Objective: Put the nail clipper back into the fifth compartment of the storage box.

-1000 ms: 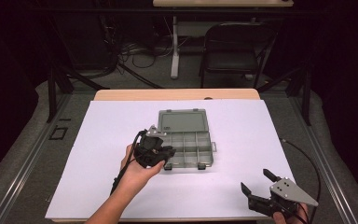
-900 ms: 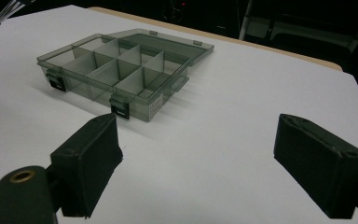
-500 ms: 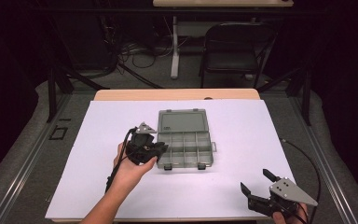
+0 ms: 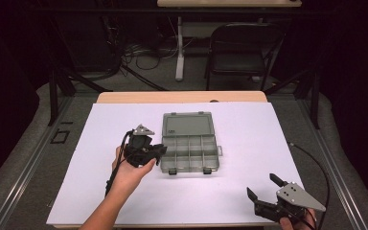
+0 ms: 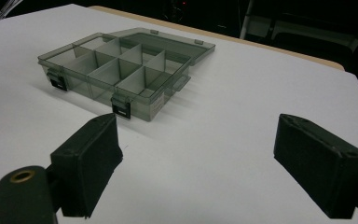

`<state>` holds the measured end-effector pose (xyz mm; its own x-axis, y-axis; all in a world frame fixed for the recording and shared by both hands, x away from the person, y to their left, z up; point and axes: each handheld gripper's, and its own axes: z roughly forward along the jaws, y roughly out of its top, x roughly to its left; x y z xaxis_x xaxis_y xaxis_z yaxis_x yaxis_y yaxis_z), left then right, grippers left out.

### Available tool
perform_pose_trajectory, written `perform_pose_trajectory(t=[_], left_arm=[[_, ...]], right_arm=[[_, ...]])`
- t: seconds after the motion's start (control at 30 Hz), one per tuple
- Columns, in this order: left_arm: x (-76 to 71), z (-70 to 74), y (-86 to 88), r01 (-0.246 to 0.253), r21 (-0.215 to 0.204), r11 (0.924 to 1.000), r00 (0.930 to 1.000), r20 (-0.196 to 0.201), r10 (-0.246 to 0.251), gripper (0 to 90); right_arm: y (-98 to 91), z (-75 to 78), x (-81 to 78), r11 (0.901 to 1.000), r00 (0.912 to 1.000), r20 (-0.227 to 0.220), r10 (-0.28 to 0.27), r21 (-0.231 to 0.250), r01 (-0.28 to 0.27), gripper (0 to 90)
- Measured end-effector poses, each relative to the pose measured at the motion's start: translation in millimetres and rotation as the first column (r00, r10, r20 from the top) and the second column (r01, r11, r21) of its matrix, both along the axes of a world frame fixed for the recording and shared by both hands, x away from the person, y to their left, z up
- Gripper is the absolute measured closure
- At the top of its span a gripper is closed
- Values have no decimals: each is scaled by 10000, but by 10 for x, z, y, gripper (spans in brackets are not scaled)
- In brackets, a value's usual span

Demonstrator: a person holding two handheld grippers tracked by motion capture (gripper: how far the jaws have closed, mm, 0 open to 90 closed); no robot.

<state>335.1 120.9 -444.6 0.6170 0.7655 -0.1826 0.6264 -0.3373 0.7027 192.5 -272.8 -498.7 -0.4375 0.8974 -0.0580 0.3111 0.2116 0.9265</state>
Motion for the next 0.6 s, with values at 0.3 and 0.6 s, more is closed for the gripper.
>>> perform_pose_trajectory(t=[0.3, 0.6], left_arm=[[73, -130, -15, -166, 128, 9998, 9995, -248, 169, 793], [182, -275, -100, -227, 337, 9992, 9987, -438, 242, 794]], right_arm=[[-3, -3, 1, 10000, 10000, 21, -36, 23, 36, 139], [-10, -3, 1, 10000, 10000, 23, -21, -13, 21, 140]])
